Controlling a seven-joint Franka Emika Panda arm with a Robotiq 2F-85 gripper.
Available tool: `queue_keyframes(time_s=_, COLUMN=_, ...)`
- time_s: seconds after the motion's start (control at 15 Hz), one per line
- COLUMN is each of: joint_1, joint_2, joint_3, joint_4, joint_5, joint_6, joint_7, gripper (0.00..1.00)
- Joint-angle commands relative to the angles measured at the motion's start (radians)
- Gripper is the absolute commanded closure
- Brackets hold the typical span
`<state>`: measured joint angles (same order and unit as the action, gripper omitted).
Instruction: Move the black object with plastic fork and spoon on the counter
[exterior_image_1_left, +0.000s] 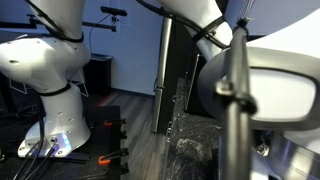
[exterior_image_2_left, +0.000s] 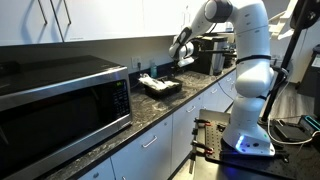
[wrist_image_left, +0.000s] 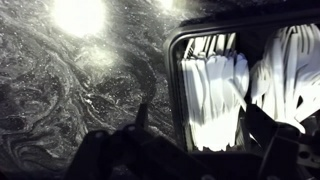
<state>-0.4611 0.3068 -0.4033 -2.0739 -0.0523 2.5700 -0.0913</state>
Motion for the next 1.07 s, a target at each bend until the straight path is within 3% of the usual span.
queue_keyframes(time_s=0.0, joint_1=0.099, joint_2=-0.155, joint_3=-0.030, joint_4=-0.136, joint_5=-0.106, joint_6=-0.048, joint_7=0.160, gripper=0.00)
queue_keyframes(time_s=0.33, joint_1=0.174, joint_2=-0.302, joint_3=0.020, joint_4=-0.222, joint_5=-0.169, joint_6=-0.223, joint_7=0.356, gripper=0.00)
queue_keyframes(time_s=1.0, joint_1=0.172, joint_2=-0.450, joint_3=0.119, joint_4=-0.287, joint_5=-0.131, joint_6=-0.423, joint_7=0.484, gripper=0.00)
